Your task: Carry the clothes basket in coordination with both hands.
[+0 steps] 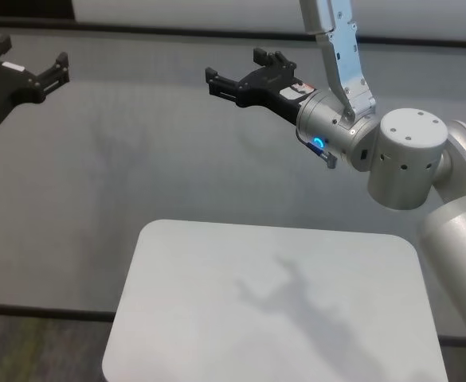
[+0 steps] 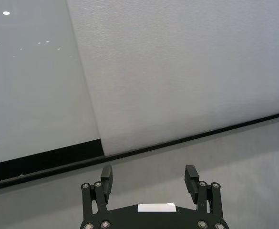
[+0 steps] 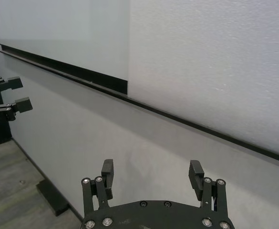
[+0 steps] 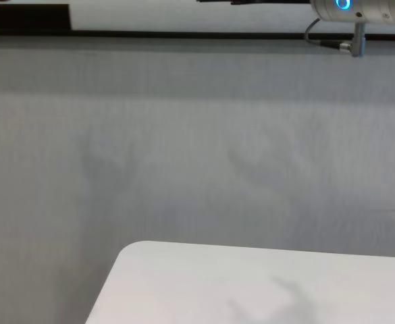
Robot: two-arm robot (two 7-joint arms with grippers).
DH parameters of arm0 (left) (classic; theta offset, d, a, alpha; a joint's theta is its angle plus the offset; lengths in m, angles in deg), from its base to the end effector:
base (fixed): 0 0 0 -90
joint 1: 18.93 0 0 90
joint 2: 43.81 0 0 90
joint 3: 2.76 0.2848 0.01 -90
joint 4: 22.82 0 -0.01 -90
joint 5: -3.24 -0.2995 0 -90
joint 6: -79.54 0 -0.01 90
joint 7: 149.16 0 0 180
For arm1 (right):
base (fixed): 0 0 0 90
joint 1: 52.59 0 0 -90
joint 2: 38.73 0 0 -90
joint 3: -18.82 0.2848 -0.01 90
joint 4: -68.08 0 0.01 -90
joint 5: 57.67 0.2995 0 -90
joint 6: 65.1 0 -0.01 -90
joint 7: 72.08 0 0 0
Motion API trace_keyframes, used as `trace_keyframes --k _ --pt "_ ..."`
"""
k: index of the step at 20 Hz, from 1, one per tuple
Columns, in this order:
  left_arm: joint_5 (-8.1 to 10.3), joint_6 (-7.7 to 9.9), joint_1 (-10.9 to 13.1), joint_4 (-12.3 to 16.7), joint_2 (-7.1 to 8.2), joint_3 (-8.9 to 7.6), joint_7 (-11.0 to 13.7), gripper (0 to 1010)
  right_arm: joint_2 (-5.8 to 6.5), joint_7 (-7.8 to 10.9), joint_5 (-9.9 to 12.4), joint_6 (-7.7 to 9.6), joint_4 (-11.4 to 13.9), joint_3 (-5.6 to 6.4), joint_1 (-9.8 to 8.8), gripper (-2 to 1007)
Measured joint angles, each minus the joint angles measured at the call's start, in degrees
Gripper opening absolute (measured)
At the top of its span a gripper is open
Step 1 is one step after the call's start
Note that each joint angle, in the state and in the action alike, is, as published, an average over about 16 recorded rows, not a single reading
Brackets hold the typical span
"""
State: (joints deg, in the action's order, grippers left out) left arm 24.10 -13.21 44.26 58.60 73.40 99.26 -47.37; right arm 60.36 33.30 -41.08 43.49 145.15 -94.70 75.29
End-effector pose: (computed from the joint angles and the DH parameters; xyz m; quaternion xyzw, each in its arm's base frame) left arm 0.4247 0.0975 -0.1581 -0.0337 -0.1603 0.5822 0.7964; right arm 0.4571 0.0644 -0.1279 -0.0289 -0.0378 -0.4599 0.8867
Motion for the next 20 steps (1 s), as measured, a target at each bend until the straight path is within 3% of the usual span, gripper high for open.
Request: trace_keyframes --k 20 --pt "0.00 0.00 -0.01 0.00 0.00 0.01 0.00 1002 0.00 0.00 0.00 0.00 0.00 0.00 0.00 1005"
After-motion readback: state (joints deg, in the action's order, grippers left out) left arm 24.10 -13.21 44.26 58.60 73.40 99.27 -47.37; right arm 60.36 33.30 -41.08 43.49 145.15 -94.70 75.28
